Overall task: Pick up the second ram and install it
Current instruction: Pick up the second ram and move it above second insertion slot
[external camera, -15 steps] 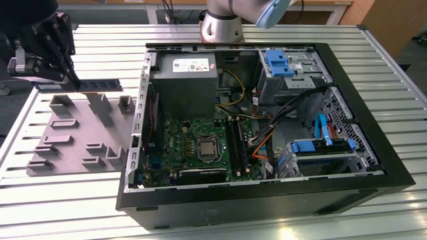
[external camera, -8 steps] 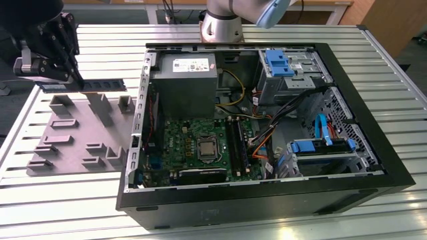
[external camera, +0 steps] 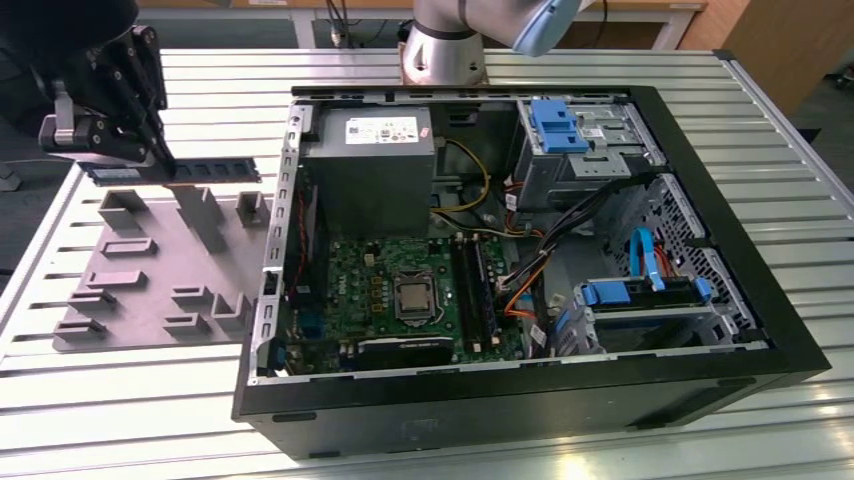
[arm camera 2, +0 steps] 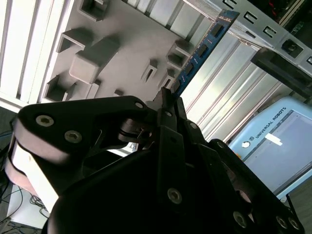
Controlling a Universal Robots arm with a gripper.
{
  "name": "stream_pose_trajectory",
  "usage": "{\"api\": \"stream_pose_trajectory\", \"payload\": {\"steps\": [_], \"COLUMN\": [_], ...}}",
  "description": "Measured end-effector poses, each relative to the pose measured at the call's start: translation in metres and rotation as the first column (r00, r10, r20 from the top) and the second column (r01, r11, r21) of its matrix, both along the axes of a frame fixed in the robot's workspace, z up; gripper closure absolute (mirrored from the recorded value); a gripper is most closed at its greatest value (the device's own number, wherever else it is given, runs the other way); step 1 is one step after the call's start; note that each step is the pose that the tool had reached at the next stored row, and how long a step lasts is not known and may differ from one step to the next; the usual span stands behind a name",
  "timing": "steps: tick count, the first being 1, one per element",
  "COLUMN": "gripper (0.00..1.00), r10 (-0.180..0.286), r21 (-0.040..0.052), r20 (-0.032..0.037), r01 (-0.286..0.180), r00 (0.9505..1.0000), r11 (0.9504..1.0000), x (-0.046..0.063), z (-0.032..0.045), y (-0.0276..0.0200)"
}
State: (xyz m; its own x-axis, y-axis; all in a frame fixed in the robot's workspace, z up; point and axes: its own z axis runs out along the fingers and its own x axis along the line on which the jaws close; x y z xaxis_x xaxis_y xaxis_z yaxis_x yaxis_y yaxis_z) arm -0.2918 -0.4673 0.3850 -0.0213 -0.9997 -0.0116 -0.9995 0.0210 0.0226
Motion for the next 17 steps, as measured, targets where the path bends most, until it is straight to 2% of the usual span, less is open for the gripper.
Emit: {"api": "stream_pose_trajectory", "payload": {"steps": [17], "gripper": [0.86], "r10": [0.0], "r21": [0.0], "r20": [0.0001], "r01": [0.0], "r00": [1.0], "r11": [1.0], "x": [0.012], "z": [0.0], "y": [0.0]}}
